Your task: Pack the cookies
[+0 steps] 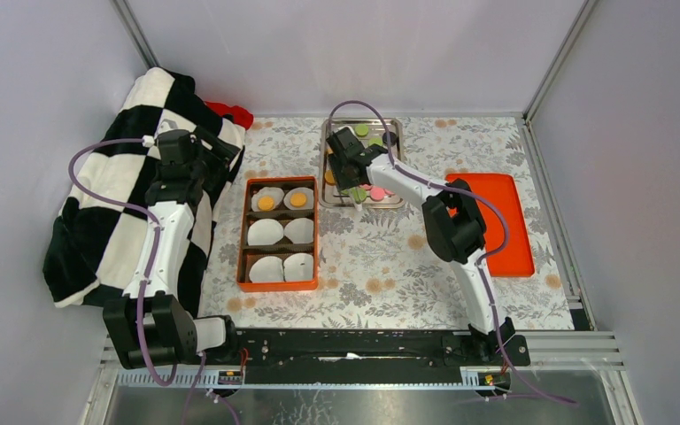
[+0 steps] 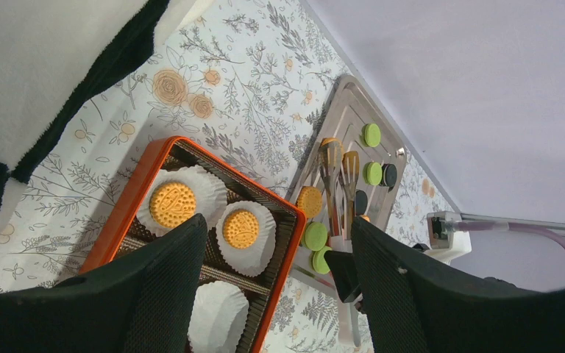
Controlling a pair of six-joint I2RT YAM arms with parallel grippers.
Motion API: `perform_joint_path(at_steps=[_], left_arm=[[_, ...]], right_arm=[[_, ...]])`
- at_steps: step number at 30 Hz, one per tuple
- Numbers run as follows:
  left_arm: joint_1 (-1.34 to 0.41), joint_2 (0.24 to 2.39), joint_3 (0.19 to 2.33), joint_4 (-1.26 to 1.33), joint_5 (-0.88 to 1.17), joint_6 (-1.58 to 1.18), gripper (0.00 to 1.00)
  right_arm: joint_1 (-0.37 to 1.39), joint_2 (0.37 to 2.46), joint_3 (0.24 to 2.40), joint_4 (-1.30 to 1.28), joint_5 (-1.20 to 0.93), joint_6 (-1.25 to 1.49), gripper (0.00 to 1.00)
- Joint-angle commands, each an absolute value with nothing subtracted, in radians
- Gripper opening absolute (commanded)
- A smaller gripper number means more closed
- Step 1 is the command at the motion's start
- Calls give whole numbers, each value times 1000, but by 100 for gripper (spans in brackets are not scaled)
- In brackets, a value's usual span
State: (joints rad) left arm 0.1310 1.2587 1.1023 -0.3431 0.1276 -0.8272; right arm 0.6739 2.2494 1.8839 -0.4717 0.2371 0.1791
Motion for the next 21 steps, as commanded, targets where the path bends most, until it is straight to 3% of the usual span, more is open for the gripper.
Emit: perform_joint_path(at_steps=[1,3,7,14,21], left_arm=[[135,1268,1081,-304,128,-808,76],[136,1270,1081,-304,133,-809,76],[137,1269,1091,-312,123,-810,76],[242,1332,1123,-314,219,-873,76],[260,1414,1173,-330,203,-875,75]], right_arm=[[664,2282,1984,-509,223,190,42],[659,2269,1989,-520,223,199,24],[659,2164,1926,-492,225,210,16],[689,1881,1740,-447,157,239,16],[886,1773,1702,-525,100,237,17]])
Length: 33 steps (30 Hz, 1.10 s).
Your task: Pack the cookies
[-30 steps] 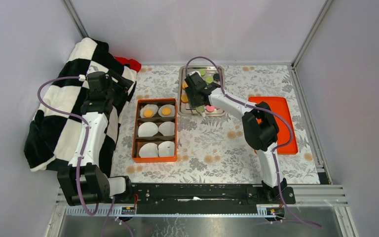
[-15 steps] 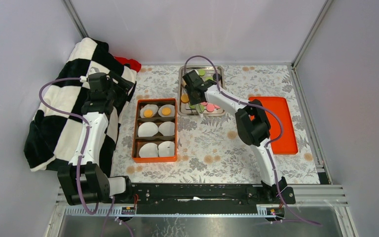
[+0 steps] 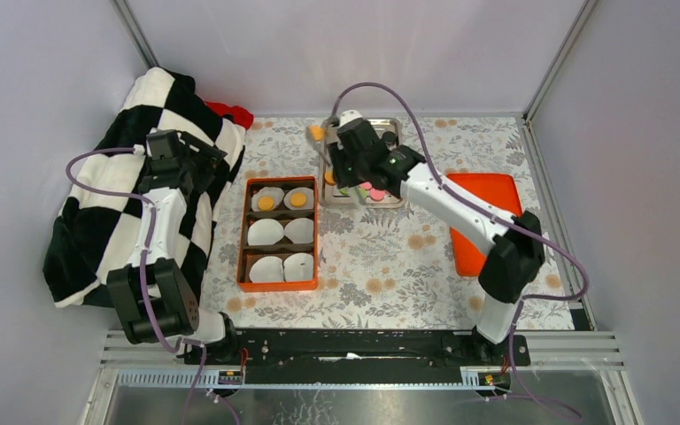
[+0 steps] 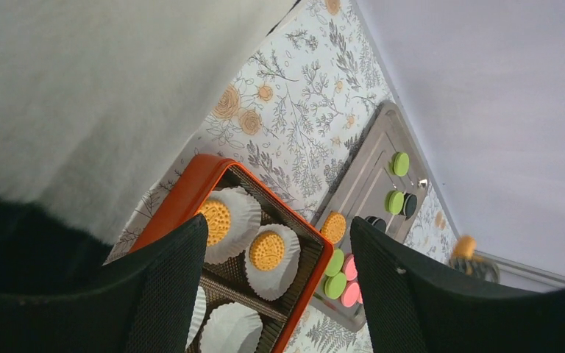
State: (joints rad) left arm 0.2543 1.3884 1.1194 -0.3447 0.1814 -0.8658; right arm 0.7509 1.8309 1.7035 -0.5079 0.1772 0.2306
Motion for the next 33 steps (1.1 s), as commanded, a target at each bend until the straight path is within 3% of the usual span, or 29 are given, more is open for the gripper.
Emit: perform_joint_path(at_steps=[1,7,21,29,33], left_arm=[[260,1416,1181,-334,193,-872,75],[259,1391,1192,-356,163,-855,75],[259,1348,1149,-356,163,-841,76],[260,1335,1142,-353,173,-830,76],[260,1323,1135,-341,177,-828,77]], right_arm=[[915,1777,1702,-532,77,242,17],[1032,1861,1743,-531,17,260,17],[1081,1954,1720,-519,-31,271,18],[1094,1961,1730,-541,-23,280,44],[1094,1958,1734,-543,-20,279,46]])
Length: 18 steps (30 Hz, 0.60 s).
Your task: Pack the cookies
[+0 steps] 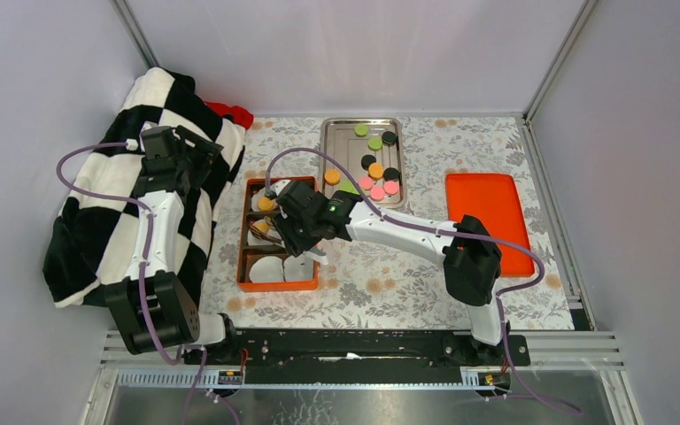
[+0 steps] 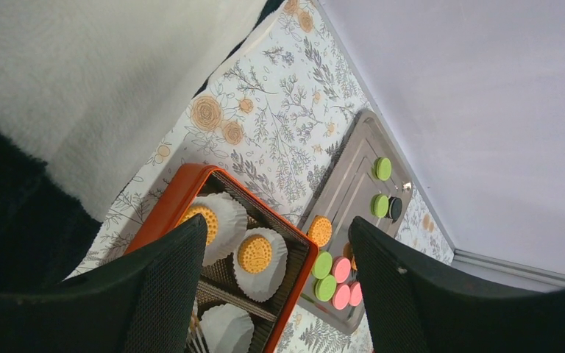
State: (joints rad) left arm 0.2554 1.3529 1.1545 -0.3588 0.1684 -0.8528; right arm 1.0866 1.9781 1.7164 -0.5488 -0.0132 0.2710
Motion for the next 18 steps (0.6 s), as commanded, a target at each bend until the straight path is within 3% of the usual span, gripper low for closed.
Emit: perform_joint_path(at_steps=[1,14,18], left_arm=[[260,1321,1134,-339,180,-828,77],[260,1309,1135,-325,200,-821,77],[259,1297,1137,-325,206,-821,77]], right_arm=[[1094,1957,1737,-545,-19,280,49],[1094,1915,1784,-559,46,263,50],[1094,1834,1788,-589,179,243,53]])
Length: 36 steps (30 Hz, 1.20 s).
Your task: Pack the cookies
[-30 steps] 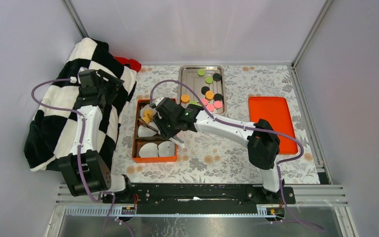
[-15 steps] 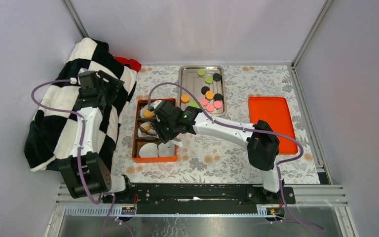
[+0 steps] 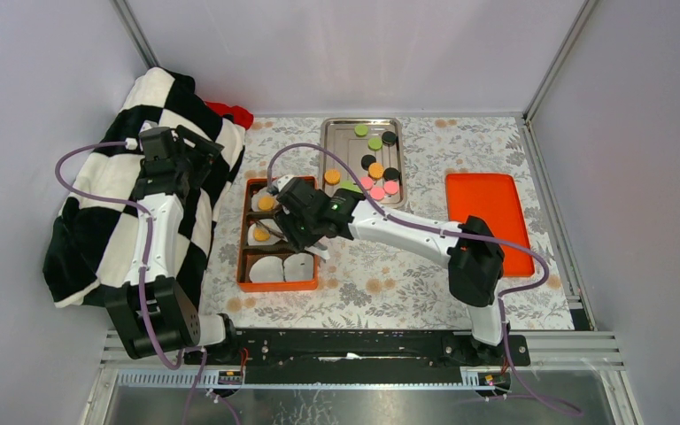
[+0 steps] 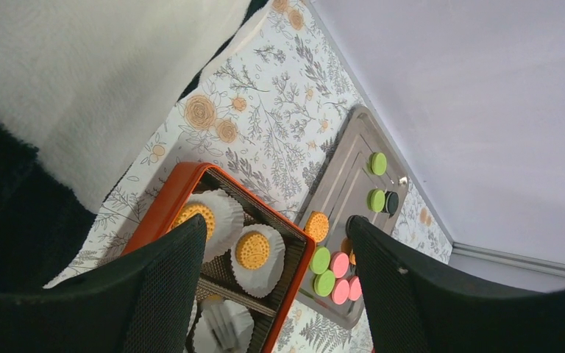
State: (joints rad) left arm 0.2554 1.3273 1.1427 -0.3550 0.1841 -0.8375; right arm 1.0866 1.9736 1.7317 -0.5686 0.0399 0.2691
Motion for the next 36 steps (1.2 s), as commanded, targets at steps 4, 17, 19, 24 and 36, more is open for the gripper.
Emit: perform_joint_path(at_steps=[4,17,19,24,36], left_arm=[[259,1290,1137,-318,221,-826,77],[259,1309,1131,-301,248,-833,77],[259,1311,1131,-301,247,-831,77],[258,1313,1127,-301,247,-831,77],[255,1321,1111,-283,261,-837,77]], right_arm=[[1090,1737,1757,-620,382,215,57],[951,1658,1478,-571,484,205,62],[937,1687,1455,-544,473,200,63],[897,1755,1436,-486,438,195,63],[854,1781,1346,-495,292,295,68]])
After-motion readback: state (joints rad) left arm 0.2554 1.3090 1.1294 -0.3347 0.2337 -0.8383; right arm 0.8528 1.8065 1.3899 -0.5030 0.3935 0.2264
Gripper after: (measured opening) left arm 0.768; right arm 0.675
